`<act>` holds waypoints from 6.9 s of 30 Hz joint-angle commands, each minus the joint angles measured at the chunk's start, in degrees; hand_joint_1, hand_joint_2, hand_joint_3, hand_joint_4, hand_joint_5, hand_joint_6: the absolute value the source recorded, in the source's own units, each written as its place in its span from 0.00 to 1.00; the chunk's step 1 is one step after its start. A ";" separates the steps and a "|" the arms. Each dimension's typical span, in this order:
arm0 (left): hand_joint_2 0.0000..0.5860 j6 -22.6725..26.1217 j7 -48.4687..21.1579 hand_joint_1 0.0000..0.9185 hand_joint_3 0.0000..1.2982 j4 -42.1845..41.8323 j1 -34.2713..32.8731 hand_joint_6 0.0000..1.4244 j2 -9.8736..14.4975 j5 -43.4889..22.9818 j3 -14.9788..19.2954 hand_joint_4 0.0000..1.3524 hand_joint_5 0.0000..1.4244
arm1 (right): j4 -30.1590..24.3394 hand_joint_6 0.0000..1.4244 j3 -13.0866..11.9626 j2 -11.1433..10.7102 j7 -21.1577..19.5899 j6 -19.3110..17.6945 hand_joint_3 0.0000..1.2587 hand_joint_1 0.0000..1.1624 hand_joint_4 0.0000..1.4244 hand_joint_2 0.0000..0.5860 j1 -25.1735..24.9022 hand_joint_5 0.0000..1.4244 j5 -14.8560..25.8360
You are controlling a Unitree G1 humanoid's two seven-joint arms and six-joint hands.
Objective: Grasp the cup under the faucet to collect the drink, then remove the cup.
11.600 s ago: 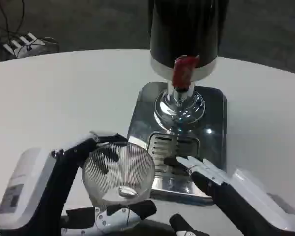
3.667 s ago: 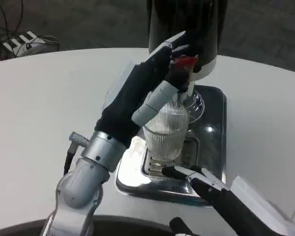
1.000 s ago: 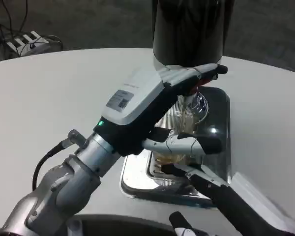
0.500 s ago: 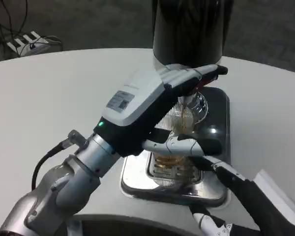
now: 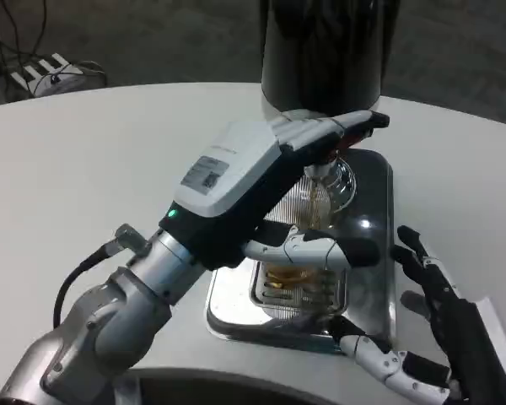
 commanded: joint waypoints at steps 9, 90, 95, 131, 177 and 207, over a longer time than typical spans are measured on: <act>0.06 1.27 -2.73 0.00 0.18 0.25 2.67 0.15 1.14 2.19 -1.61 0.19 0.22 | 14.15 0.14 -1.61 1.93 -6.05 -6.61 0.05 0.78 0.07 0.31 -9.34 0.08 4.29; 0.09 3.37 -4.47 0.00 0.18 -1.01 0.57 0.13 1.48 0.94 -1.45 0.20 0.22 | 51.88 0.20 1.23 3.16 -19.45 -14.73 0.10 0.81 0.12 0.29 -39.95 0.13 1.14; 0.09 3.28 -4.48 0.00 0.19 -0.87 0.53 0.13 1.57 0.91 -1.33 0.20 0.22 | 53.06 0.20 1.21 3.32 -19.94 -14.79 0.10 0.81 0.12 0.29 -40.69 0.13 1.15; 0.09 2.78 -5.05 0.00 0.16 -1.12 0.72 0.13 0.74 -1.80 0.16 0.17 0.20 | 52.41 0.96 1.78 2.45 -26.25 -15.07 0.67 0.88 0.69 0.24 -40.51 0.81 -2.57; 0.08 27.03 -28.81 0.00 0.00 -21.81 11.18 0.07 -10.74 -45.19 15.56 0.01 0.08 | 36.36 0.99 3.59 -0.65 -20.53 -8.50 0.70 0.86 0.72 0.22 -31.45 0.83 -7.02; 0.07 27.23 -28.12 0.00 0.04 -33.66 21.26 0.09 -6.34 -39.63 20.29 0.04 0.10 | 19.90 0.98 3.02 -1.91 -12.00 -5.07 0.71 0.85 0.72 0.21 -20.68 0.83 -6.54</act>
